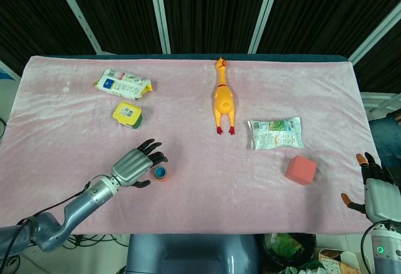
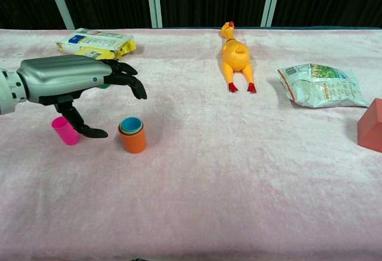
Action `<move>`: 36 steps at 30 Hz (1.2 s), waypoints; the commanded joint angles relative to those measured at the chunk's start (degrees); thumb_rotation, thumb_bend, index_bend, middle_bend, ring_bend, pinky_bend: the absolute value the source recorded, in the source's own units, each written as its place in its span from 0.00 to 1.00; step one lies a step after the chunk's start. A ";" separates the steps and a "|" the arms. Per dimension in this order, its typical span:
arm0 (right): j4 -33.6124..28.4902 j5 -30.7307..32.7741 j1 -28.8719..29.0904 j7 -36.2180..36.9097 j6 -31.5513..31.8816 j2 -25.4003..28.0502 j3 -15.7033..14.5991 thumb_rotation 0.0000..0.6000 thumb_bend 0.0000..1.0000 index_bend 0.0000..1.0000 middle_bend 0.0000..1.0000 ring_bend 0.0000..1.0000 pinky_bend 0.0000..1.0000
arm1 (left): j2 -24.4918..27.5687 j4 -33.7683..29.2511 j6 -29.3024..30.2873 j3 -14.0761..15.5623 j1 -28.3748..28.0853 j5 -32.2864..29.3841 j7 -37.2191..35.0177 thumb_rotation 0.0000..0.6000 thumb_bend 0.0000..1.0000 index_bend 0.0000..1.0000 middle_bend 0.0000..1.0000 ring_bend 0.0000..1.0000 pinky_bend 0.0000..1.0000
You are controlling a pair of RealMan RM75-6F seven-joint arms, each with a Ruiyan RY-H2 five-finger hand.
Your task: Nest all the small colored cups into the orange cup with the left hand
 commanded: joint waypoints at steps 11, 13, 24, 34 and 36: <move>-0.23 0.09 0.05 -0.26 -0.11 -0.10 -0.07 1.00 0.14 0.00 0.02 0.11 0.16 | 7.98 -4.07 6.95 1.23 6.18 -2.82 4.78 1.00 0.21 0.26 0.33 0.00 0.00; -0.28 0.07 0.04 -0.35 -0.04 -0.10 -0.08 1.00 0.14 0.00 0.02 0.11 0.16 | 7.90 -3.55 6.29 1.54 6.41 -3.43 4.61 1.00 0.21 0.26 0.33 0.00 0.00; -0.52 0.34 -0.04 -0.17 -0.10 -0.05 -0.06 1.00 0.14 0.00 0.02 0.11 0.16 | 5.99 0.61 3.85 3.09 7.13 -3.46 2.50 1.00 0.22 0.28 0.33 0.00 0.00; -0.63 0.64 -0.12 0.09 -0.09 0.13 0.07 1.00 0.14 0.00 0.02 0.11 0.16 | 2.15 4.76 0.97 2.76 6.35 -4.68 2.73 1.00 0.28 0.34 0.40 0.00 0.00; -0.65 0.68 -0.10 0.15 -0.14 0.14 0.08 1.00 0.14 0.00 0.02 0.11 0.16 | 1.73 5.35 0.95 2.60 6.40 -4.89 2.83 1.00 0.29 0.36 0.41 0.00 0.00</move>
